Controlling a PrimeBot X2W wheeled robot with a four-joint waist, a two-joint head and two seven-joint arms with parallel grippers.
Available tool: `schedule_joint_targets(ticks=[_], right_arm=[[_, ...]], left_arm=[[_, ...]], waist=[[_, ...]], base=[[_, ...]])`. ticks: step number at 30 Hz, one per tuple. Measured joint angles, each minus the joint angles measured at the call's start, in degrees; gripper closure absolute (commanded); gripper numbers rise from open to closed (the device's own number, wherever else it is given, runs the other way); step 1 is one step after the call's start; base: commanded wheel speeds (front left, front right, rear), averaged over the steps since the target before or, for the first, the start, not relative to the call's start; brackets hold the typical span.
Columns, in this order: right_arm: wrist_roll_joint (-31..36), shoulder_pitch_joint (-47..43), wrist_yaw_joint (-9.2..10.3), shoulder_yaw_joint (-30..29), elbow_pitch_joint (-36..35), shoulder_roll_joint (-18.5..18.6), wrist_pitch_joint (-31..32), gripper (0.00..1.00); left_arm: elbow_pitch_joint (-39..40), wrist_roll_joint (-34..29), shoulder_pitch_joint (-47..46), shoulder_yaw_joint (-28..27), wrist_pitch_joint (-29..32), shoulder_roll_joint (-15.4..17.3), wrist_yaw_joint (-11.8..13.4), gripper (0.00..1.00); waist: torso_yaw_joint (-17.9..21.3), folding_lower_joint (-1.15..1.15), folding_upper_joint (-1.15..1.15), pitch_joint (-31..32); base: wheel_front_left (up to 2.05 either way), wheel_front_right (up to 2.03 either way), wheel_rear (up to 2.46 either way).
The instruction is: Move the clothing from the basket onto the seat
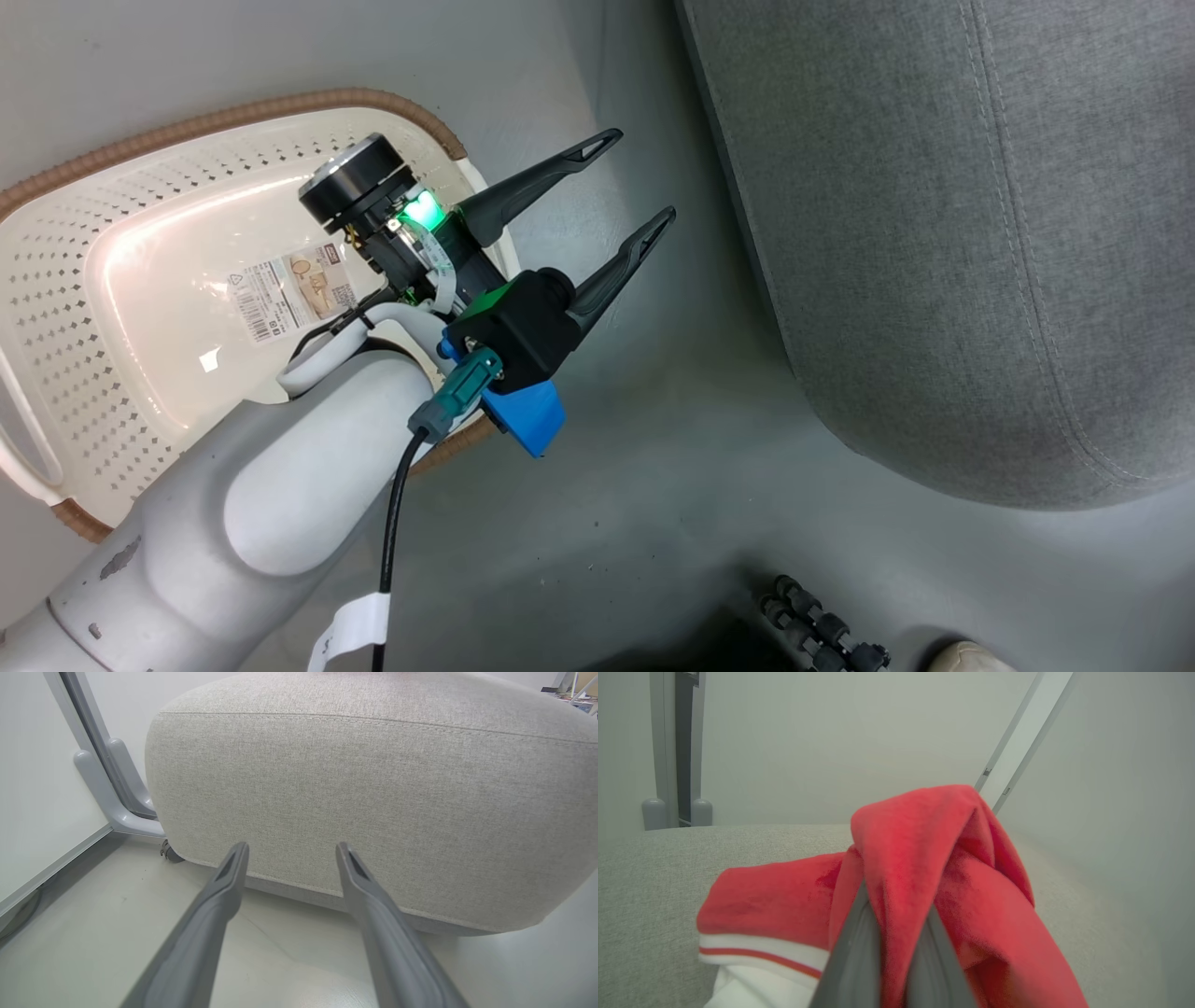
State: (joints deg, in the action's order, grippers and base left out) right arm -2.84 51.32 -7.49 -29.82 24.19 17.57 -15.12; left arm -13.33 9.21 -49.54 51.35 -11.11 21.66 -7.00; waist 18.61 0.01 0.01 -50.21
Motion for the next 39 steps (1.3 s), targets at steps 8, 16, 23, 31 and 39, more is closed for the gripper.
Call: schedule_joint_targets(ticks=[8,16,23,31,39], right_arm=[[0.6,-3.3,0.0,-2.0,-1.9,-2.8,0.0,0.0],[-0.8,-11.7,0.0,-1.5,-6.8,-2.2,0.0,0.0],[-1.4,-18.8,-0.01,2.0,-14.3,-2.2,0.0,0.0],[-1.4,-24.6,0.0,11.9,-19.1,-2.4,0.0,0.0],[-0.6,-27.5,-0.01,22.3,-19.5,-3.8,0.0,0.0]], left_arm=[[0.1,0.5,0.0,0.0,-0.4,0.0,0.9,0.0],[-2.2,2.0,0.7,0.3,-2.7,-2.5,1.9,0.0],[-4.2,4.4,5.0,-1.7,-3.8,-4.8,4.0,0.0],[-0.8,6.3,13.4,-10.3,-3.9,-6.9,6.6,0.0],[0.9,5.6,21.6,-21.3,-3.9,-9.3,7.2,0.0]], waist=[[-0.2,0.0,0.0,0.9],[-0.7,0.0,0.0,5.9],[-1.6,-0.01,0.0,12.8],[-4.3,-0.02,0.0,22.2],[-9.1,-0.02,0.0,30.6]], base=[[0.0,0.0,0.0],[0.0,0.0,0.0],[0.0,0.0,0.0],[0.0,0.0,0.0],[0.0,0.0,0.0]])
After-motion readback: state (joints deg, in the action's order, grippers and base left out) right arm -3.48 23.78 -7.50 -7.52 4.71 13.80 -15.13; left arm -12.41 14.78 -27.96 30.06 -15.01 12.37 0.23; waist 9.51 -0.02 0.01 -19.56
